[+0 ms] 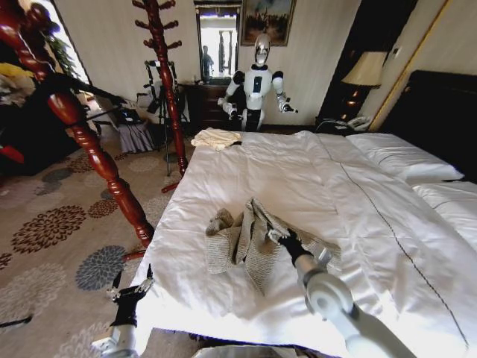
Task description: Pick up the clothes from the bed and hang them on the clothes hanger.
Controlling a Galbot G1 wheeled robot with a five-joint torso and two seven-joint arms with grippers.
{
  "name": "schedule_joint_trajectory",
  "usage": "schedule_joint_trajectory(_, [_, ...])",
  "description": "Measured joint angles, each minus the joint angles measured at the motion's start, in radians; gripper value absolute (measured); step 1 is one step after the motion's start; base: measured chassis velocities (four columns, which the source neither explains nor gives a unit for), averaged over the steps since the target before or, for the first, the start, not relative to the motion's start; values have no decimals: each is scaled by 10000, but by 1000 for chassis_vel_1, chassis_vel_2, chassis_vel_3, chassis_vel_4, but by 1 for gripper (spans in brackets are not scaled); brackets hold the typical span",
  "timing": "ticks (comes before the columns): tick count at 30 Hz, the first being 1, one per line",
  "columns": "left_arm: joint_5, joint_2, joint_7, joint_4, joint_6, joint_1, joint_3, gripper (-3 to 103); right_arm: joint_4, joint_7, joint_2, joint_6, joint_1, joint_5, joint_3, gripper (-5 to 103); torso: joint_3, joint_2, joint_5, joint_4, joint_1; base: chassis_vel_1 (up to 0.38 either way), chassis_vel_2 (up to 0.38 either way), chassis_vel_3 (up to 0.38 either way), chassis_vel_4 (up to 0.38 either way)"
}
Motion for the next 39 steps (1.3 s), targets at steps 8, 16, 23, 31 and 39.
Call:
schedule_joint_trajectory(8, [-207, 79, -2, -15, -1, 28, -159, 100, -56, -984, -429, 246, -1258, -2619, -304, 100, 1, -1, -1, 4, 0, 0, 0, 0, 0])
schedule_joint_trajectory(16, [-273, 54, -2, 54, -55, 33, -180, 100, -908, -2317, -559, 953, -2158, -6147, -833, 100, 1, 0, -1, 0, 0, 0, 0, 0, 0])
schedule_joint_trajectory(23, [-306, 88, -1, 65, -58, 24, -197, 100, -1098, -2398, -704, 1025, -2247, -7216, -1121, 100, 1, -1, -1, 1, 2, 0, 0, 0, 0])
schedule_joint_trajectory(31, [-315, 143, -2, 85, -58, 24, -238, 100, -1545, -2298, -347, 1013, -2257, -7801, -1789, 100, 1, -1, -1, 1, 2, 0, 0, 0, 0])
schedule_joint_trajectory(39, [-1076, 200, -74, 35, 139, 69, -246, 100, -1825, -1475, 180, 435, -1657, -6508, -1555, 100, 2, -2, 0, 4, 2, 0, 0, 0, 0])
